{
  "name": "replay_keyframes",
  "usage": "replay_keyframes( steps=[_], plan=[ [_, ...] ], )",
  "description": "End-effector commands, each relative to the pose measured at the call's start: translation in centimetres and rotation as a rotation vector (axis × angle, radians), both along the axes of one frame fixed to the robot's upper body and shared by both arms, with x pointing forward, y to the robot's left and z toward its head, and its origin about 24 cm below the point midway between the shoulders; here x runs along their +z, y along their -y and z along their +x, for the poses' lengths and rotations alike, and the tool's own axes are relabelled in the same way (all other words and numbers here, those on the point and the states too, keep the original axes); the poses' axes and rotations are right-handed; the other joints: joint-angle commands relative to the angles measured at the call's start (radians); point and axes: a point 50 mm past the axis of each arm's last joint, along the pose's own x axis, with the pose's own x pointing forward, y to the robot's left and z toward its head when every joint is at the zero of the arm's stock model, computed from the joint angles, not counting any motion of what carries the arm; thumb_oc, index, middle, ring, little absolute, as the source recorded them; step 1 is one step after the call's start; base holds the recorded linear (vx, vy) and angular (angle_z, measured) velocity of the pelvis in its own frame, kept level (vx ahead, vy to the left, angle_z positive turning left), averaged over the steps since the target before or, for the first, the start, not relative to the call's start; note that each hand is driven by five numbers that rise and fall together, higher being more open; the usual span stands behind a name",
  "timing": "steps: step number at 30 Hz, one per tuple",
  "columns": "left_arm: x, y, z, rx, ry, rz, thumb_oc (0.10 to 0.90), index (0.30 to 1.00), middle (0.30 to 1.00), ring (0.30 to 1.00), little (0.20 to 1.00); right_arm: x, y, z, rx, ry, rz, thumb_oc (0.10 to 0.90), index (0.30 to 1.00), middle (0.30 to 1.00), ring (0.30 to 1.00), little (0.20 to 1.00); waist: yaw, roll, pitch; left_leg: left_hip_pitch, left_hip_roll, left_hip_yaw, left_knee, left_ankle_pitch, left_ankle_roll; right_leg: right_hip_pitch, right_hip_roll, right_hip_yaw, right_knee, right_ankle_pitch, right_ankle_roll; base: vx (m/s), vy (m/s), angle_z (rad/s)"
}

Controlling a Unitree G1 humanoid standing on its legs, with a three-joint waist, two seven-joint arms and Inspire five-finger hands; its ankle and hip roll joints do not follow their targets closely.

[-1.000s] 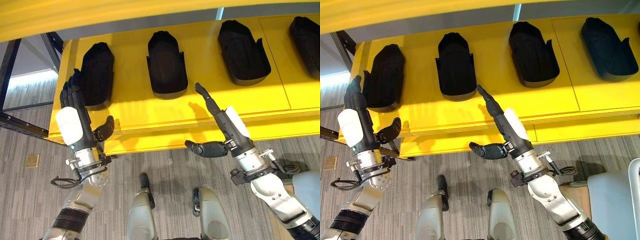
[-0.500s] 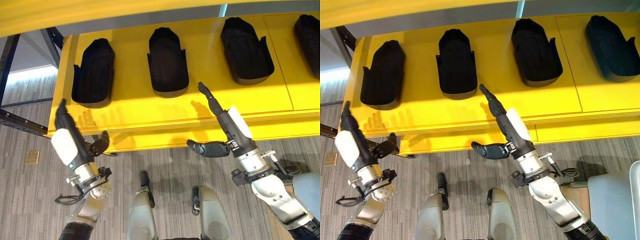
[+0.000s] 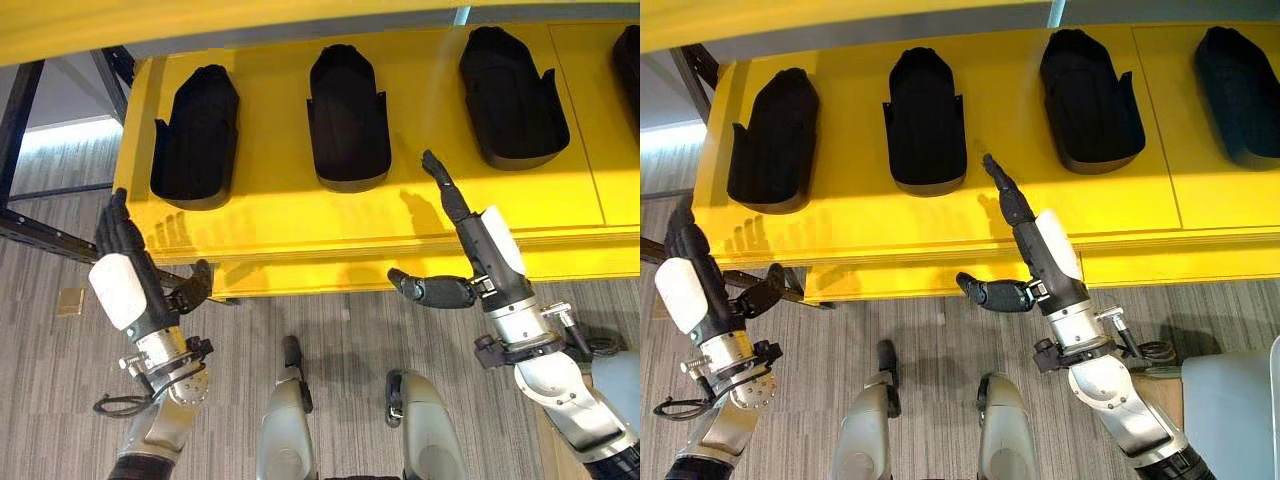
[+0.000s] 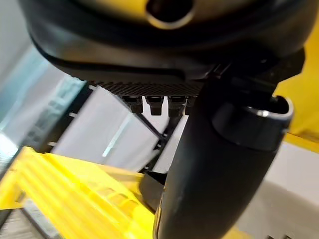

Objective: Move parts from the plastic box to the shelf.

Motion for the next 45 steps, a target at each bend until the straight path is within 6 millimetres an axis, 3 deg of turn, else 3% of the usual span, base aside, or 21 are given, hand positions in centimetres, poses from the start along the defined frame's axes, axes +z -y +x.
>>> replay_keyframes(
  steps=[1,27,45],
  plan=[
    [3.5,-0.5,0.7,-0.054,0.119,0.162,0.900,1.000,1.000,1.000,1.000,3.7,-1.5,-0.5,0.105,0.235,0.093,0.900,1.000,1.000,1.000,1.000,-0.015,-0.022,-0.093,0.007,-0.042,0.014,0.073,-0.156,0.029,0.034,0.022,-0.030,-0.098,0.054,0.019,0.00,0.027,0.03],
    [0.3,0.3,0.1,-0.138,-0.150,0.116,0.900,1.000,1.000,1.000,1.000,3.9,-1.2,-0.6,0.062,0.255,0.093,0.900,1.000,1.000,1.000,1.000,-0.009,-0.007,-0.098,0.023,-0.058,0.022,0.050,-0.159,0.033,0.035,0.012,-0.036,-0.135,0.073,0.025,0.00,0.008,0.00],
    [-1.0,0.5,-0.2,-0.145,-0.190,0.182,0.900,1.000,1.000,1.000,1.000,3.9,-0.7,-0.6,0.069,0.249,0.115,0.900,1.000,1.000,1.000,1.000,-0.021,0.003,-0.113,0.039,-0.062,0.038,0.024,-0.154,0.034,0.041,0.003,-0.035,-0.171,0.090,0.032,0.00,0.012,0.00]
  ],
)
